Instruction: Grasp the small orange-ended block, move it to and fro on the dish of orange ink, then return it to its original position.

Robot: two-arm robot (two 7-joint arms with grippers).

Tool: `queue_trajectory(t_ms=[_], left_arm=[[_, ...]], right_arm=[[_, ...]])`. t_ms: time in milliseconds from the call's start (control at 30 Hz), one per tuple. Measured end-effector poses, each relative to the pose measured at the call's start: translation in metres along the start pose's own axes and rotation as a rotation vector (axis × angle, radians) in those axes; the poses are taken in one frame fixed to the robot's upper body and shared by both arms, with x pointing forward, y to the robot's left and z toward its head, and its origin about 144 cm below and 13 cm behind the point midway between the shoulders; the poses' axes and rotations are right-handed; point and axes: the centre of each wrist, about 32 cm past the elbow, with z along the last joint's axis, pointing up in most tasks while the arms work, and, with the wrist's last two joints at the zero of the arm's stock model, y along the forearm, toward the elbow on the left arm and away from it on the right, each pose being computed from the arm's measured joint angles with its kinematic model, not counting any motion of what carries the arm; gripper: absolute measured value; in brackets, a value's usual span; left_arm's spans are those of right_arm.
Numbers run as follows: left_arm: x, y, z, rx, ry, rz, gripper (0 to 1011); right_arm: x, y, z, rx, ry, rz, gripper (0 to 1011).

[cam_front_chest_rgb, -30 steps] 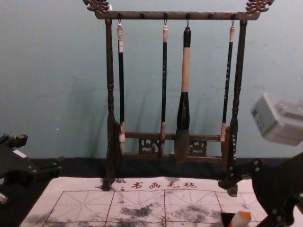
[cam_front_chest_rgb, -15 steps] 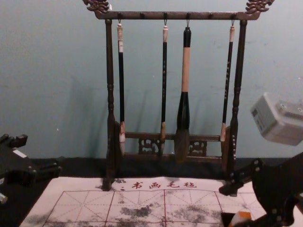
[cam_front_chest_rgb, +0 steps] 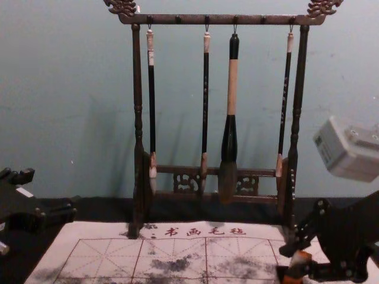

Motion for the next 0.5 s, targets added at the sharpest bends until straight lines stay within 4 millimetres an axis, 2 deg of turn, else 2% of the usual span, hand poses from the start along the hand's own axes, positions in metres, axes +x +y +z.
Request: queue_trajectory(t_ms=[233,500], left_arm=[[0.0000,0.0000,0.0000,0.000,0.000,0.000,1002],[0.0000,0.0000,0.0000,0.000,0.000,0.000,1001]], right_arm=[[0.0000,0.0000,0.0000,0.000,0.000,0.000,139],[0.0000,0.0000,0.0000,0.000,0.000,0.000,136]])
